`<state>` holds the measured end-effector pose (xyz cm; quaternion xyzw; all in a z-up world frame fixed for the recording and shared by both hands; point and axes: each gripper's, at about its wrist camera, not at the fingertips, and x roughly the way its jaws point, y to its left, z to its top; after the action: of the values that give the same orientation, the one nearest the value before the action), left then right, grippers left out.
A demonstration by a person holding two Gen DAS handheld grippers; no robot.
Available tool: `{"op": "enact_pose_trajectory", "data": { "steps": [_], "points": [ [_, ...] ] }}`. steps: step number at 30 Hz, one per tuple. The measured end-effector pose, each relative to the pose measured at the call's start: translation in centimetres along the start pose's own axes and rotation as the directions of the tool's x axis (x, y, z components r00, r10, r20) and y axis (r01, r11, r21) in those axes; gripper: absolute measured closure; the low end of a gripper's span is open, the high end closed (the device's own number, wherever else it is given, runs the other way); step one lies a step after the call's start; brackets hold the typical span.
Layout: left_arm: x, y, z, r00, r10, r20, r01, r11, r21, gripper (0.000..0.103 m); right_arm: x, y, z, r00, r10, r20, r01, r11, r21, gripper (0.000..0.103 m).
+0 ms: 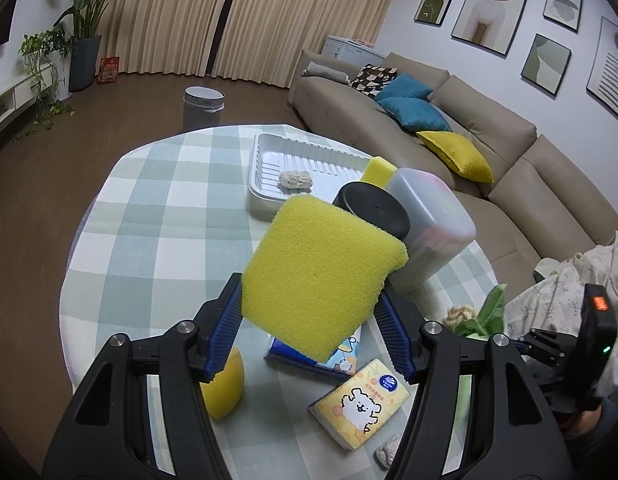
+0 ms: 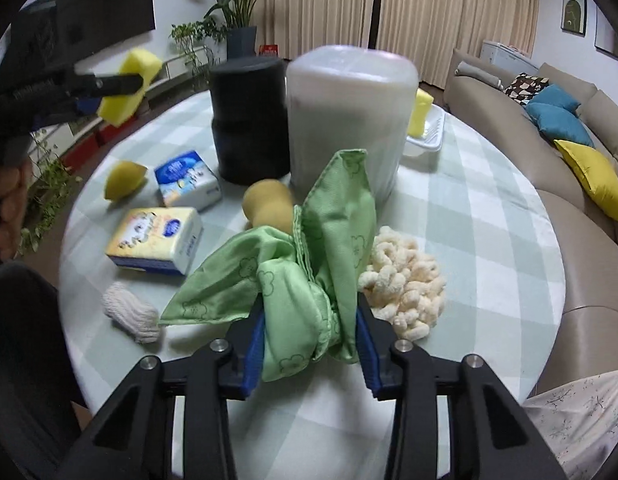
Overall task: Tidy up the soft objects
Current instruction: 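Lift the green cloth with the right tool while the left tool lifts the yellow sponge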
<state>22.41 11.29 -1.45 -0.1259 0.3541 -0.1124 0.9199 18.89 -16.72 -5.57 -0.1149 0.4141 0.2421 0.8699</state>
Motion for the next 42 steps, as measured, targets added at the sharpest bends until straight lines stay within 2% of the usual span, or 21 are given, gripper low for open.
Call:
{"op": "enact_pose_trajectory", "data": {
  "steps": [3,6,10,11,12,13,15,20,21,22,25,28,32,36,42],
  "points": [
    [-0.1,-0.2,0.0,1.0,-0.008,-0.001,0.008,1.0,0.007,0.042,-1.6,-0.2,0.3,0.997,0.08,0.013,-0.08,0.995,0.054,0.061],
    [-0.1,-0.3,0.0,1.0,-0.013,-0.004,0.013,1.0,0.007,0.042,-1.8,0.2,0.2,0.995,0.102,0.014,-0.103,0.994,0.042,0.056],
    [-0.2,-0.3,-0.2,1.0,-0.01,-0.005,0.01,1.0,0.004,0.042,-1.7,0.5,0.0,0.99,0.144,0.01,-0.144,0.988,0.057,0.056],
    [-0.2,-0.3,-0.2,1.0,-0.01,-0.005,0.01,1.0,0.0,0.042,-1.4,0.7,0.0,0.99,0.141,-0.002,-0.14,0.989,0.045,0.054],
    [-0.3,-0.2,-0.3,1.0,-0.011,-0.004,0.011,1.0,-0.004,0.042,-1.0,0.9,-0.1,0.991,0.128,-0.022,-0.128,0.991,0.029,0.044],
    [-0.4,-0.3,-0.4,1.0,-0.012,-0.002,0.012,1.0,-0.004,0.041,-0.6,1.0,-0.3,0.994,0.108,-0.033,-0.107,0.994,0.024,0.041],
    [-0.5,-0.2,-0.6,1.0,-0.011,-0.002,0.011,1.0,-0.006,0.041,-0.7,1.2,-0.5,0.993,0.115,-0.029,-0.114,0.993,0.027,0.041],
    [-0.2,0.0,-0.7,1.0,-0.017,-0.004,0.017,1.0,-0.011,0.041,-1.1,3.1,-0.5,0.998,0.065,-0.01,-0.065,0.997,-0.052,0.042],
    [-0.2,0.0,-0.7,1.0,-0.018,-0.003,0.018,1.0,-0.011,0.041,-0.9,3.5,-0.5,0.998,0.058,-0.015,-0.059,0.996,-0.067,0.044],
    [-0.2,0.0,-0.7,1.0,-0.018,-0.003,0.018,1.0,-0.01,0.041,-0.6,3.8,-0.6,0.998,0.05,-0.023,-0.052,0.995,-0.087,0.057],
    [-0.3,0.0,-0.7,1.0,-0.017,-0.002,0.017,1.0,-0.007,0.041,-0.9,4.3,-0.8,1.0,0.021,-0.014,-0.023,0.993,-0.112,0.074],
    [-0.4,0.1,-0.7,1.0,-0.017,0.003,0.017,1.0,-0.014,0.041,-2.7,4.3,-0.4,0.999,0.031,0.027,-0.028,0.994,-0.103,0.082],
    [-0.6,0.2,-0.7,1.0,-0.021,0.009,0.021,1.0,-0.018,0.041,-5.5,4.0,0.4,0.993,0.067,0.096,-0.059,0.995,-0.082,0.082],
    [-0.7,0.3,-0.5,1.0,-0.016,0.008,0.016,1.0,-0.012,0.041,-6.4,2.9,1.0,0.986,0.128,0.107,-0.126,0.992,-0.026,0.083],
    [-1.3,1.0,1.0,1.0,0.003,0.024,-0.003,1.0,0.001,0.042,-7.6,0.5,2.2,0.985,0.112,0.13,-0.114,0.993,0.011,0.083]
  ]
}}
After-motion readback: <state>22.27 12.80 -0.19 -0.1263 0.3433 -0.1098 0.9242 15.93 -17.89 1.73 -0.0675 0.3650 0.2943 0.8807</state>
